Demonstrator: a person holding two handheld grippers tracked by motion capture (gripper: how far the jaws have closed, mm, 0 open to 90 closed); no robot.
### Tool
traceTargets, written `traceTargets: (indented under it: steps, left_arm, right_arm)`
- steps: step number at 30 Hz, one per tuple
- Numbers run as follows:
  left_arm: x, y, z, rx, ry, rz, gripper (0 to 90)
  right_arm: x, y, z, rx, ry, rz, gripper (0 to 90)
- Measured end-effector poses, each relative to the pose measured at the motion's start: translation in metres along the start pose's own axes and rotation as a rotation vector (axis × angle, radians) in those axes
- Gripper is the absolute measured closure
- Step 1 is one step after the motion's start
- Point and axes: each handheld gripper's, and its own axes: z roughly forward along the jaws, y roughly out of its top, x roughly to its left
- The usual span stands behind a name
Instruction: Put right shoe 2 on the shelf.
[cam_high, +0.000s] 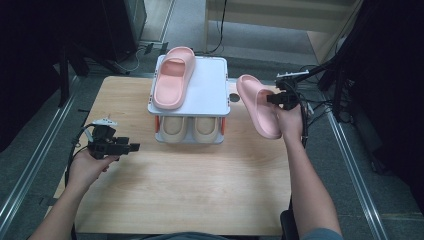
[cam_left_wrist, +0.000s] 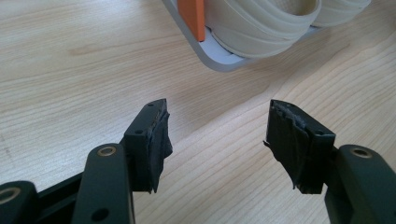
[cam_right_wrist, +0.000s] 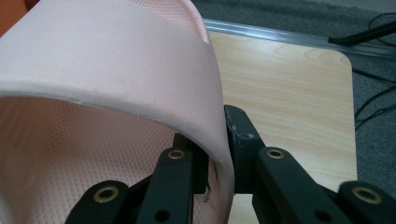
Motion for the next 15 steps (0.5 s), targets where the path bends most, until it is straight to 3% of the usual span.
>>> traceTargets:
  steps: [4,15]
  left_arm:
    - [-0.001,0.000,0.001,0.000,-0.002,0.000,39.2]
    - [-0.004,0.002,0.004,0.007,-0.010,0.007,39.2]
  right_arm:
    - [0.004,0.015,-0.012,-0.012,0.010,0.009,81.8]
    - [0.029,0.060,-0.040,-0.037,0.009,-0.047,81.4]
